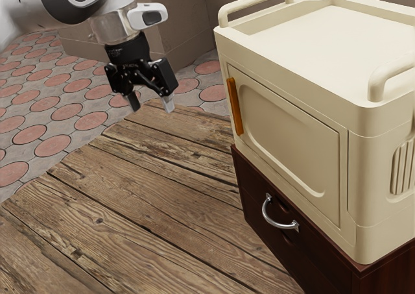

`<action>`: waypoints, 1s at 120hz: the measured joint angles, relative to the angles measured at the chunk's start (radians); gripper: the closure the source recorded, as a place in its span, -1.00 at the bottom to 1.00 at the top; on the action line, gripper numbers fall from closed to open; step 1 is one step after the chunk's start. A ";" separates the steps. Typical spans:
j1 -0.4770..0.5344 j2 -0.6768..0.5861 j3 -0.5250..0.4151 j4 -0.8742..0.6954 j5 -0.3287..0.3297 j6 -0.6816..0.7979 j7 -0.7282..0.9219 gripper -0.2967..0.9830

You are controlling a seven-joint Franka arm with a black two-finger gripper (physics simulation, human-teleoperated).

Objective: Pull the drawer handle with one arm to open the drawer

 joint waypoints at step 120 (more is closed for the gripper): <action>-0.012 -0.798 -0.147 -0.711 -0.032 0.129 -0.052 -0.54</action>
